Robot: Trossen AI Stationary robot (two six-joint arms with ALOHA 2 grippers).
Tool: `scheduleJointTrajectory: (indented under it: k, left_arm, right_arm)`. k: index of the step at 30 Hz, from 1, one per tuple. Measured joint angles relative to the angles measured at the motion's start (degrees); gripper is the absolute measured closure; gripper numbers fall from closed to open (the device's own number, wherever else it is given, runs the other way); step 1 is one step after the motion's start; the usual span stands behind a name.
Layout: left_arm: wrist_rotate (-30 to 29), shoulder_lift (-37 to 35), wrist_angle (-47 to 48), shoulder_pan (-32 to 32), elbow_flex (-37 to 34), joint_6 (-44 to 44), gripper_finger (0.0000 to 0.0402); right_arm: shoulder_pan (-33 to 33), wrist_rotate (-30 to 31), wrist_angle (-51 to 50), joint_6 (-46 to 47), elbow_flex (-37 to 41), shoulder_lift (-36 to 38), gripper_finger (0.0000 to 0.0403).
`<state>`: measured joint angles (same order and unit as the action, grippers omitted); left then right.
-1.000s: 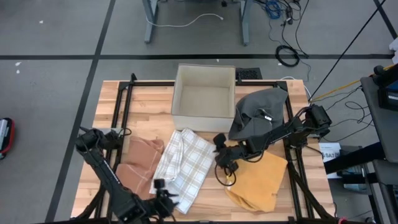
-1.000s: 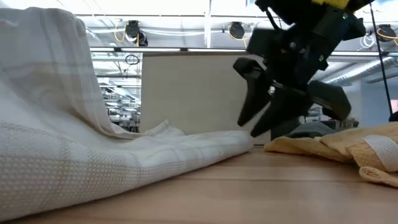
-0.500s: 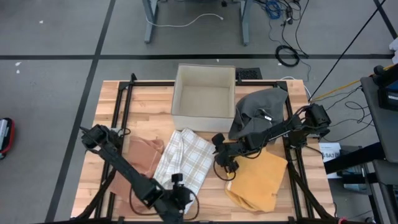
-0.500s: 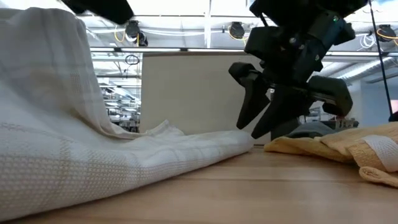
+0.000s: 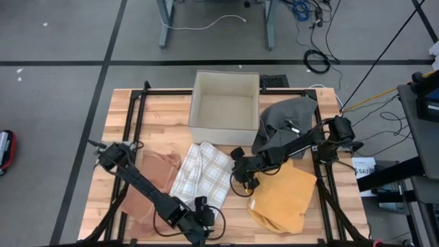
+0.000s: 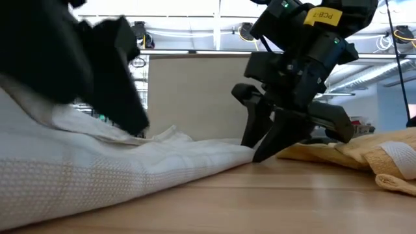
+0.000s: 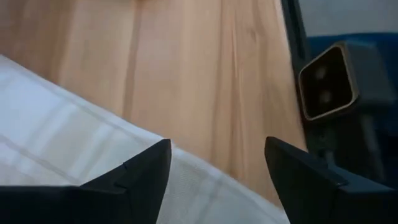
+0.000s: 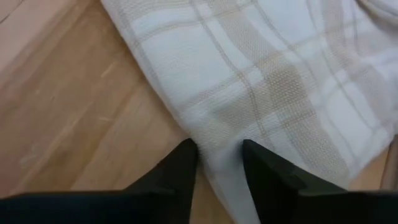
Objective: Fold towel
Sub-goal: Fold the white patterned towel
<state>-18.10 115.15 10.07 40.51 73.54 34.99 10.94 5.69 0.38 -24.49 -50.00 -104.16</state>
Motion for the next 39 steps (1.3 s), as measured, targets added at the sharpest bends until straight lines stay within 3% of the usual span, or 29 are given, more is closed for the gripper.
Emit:
scheduleJointTrajectory:
  k: [7,12,16,25,32,39]
  left_arm:
    - [0.06,1.8,5.55,-0.42,0.06,0.32,0.0134]
    - [-1.03,1.75,10.05,-0.23,0.17,0.43,0.0137]
    - [-1.19,1.75,10.67,-0.1,0.17,0.15,0.0174]
    - [-1.09,1.73,12.0,-0.48,0.32,-4.56,0.0379]
    - [5.41,0.3,18.4,-0.43,7.12,-13.5,0.0389]
    - [6.44,-6.13,34.14,1.57,19.75,-18.94,0.0389]
  right_arm:
    - [-0.07,0.3,-1.33,-0.34,0.22,1.4,0.0393]
    - [-0.07,0.35,-1.46,0.27,0.22,1.4,0.039]
    - [-0.07,0.31,-1.45,0.32,0.24,1.42,0.0399]
    - [0.04,-0.38,-2.04,1.36,0.24,1.49,0.0401]
    - [1.32,-9.33,-4.24,4.83,0.34,4.91,0.0402]
    - [6.28,-13.45,-12.92,9.24,-2.66,17.12,0.0403]
